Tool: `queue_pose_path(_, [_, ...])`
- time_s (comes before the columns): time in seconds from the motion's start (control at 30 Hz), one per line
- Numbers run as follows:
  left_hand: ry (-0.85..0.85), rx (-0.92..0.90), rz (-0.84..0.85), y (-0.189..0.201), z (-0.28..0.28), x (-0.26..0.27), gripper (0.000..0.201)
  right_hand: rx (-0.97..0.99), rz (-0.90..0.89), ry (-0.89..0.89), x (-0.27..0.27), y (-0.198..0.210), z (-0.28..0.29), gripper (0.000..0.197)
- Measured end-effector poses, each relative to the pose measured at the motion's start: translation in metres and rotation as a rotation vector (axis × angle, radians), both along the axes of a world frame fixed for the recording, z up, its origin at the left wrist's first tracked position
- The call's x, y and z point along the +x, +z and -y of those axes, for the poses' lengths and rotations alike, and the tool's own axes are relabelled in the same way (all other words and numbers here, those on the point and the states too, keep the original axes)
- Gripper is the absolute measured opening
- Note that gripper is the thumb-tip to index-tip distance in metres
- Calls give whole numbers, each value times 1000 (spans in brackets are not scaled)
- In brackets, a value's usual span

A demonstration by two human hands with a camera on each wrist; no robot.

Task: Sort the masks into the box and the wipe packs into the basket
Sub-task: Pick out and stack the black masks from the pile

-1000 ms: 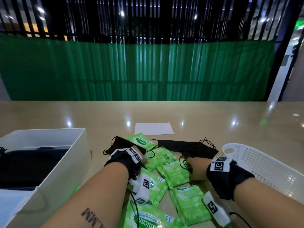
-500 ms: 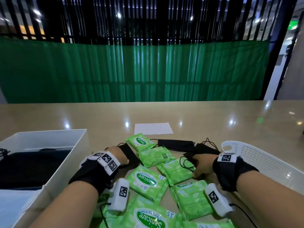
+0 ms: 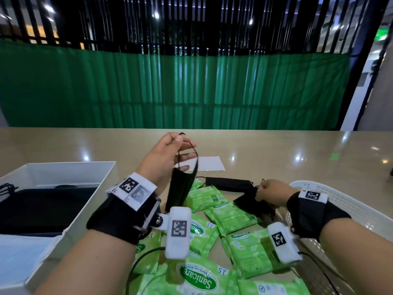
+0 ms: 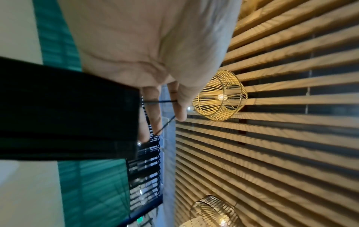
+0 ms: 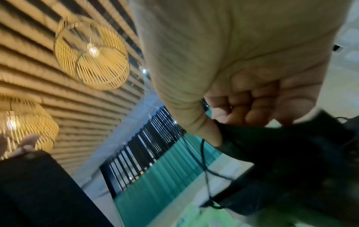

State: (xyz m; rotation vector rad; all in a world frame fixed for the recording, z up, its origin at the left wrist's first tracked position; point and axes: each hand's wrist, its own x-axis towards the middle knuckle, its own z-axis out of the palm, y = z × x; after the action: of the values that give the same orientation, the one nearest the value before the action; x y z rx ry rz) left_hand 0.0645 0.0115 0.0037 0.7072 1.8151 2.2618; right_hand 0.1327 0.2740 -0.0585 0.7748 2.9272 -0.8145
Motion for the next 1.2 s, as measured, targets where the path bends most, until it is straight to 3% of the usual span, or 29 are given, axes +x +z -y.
queue_pose_path(0.07, [-153,52,39,0,-1,15,27,-107,-140,-1,5,10,0,17])
queue_pose_path(0.13, [-254,-45,2,-5,2,25,26,-182,-193,53,10,15,3,23])
queue_pose_path(0.23, [-397,-505,-120,-23,10,33,22,-95,-29,231,19,10,12,24])
queue_pose_path(0.33, [-529,-857,-100,-43,14,38,21,-37,220,394,28,-6,21,20])
queue_pose_path(0.43, [-456,-1003,-15,-51,15,38,17,-134,316,447,36,-18,27,12])
queue_pose_path(0.5, [-350,-1173,6,-59,14,34,32,-159,302,444,40,-20,29,9])
queue_pose_path(0.57, [-214,-1451,-112,-71,12,29,47,-161,271,417,44,-19,31,8])
queue_pose_path(0.63, [-129,-1613,-190,-83,9,24,56,-88,239,357,47,-17,32,9])
queue_pose_path(0.73, [-101,-1660,-171,-93,3,23,68,119,221,202,50,-12,30,23])
queue_pose_path(0.8, [-101,-1712,-196,-94,-2,26,71,140,240,120,53,-10,28,29])
queue_pose_path(1.0, [-157,-1691,-209,-90,-5,23,46,60,261,31,56,-24,28,36])
queue_pose_path(1.1, [-112,-1482,-152,-96,3,13,30,78,174,2,54,-30,28,36])
queue_pose_path(1.2, [-120,-966,86,-102,9,1,8,-37,81,-114,52,-30,24,43])
